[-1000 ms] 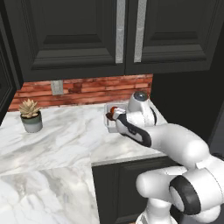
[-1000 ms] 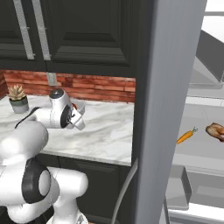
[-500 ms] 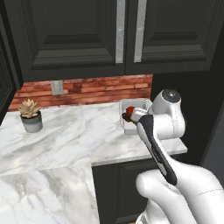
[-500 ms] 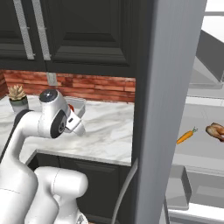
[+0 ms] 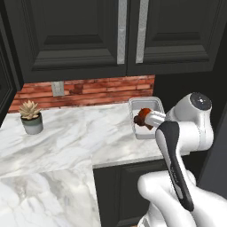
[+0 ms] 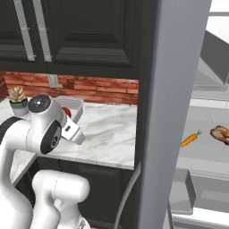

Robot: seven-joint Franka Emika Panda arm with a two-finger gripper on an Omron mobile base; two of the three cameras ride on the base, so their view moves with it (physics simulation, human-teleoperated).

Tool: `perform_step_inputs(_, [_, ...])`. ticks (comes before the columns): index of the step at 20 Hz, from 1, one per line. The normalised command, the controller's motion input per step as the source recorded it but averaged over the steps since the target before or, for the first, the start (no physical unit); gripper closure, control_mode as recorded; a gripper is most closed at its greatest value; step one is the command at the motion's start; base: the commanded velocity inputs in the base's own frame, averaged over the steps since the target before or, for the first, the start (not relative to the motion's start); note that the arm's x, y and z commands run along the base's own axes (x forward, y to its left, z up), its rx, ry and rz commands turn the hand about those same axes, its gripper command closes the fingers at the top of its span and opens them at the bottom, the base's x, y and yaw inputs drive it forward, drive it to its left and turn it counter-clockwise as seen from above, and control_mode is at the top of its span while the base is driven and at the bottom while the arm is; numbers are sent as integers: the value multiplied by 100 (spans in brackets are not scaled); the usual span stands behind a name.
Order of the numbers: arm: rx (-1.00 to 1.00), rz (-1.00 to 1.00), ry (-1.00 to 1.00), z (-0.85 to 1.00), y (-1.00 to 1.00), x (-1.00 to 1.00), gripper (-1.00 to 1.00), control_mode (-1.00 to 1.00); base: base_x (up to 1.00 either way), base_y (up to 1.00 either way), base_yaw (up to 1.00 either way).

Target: Place the tupperware on the second highest shelf of the fridge. Make space for the tupperware among the existing items by rearranging them on the shelves if needed. Close the fridge door when finished.

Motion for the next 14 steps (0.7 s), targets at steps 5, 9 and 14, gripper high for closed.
perform_step_inputs(5, [0, 0, 0, 23, 0, 0, 100, -100, 0, 0, 0])
perform_step_inputs(9, [0, 0, 1, 9, 2, -1, 100, 100, -19, 0, 1])
perform_step_inputs(14, [0, 0, 0, 0, 0, 0, 100, 100, -82, 0, 2])
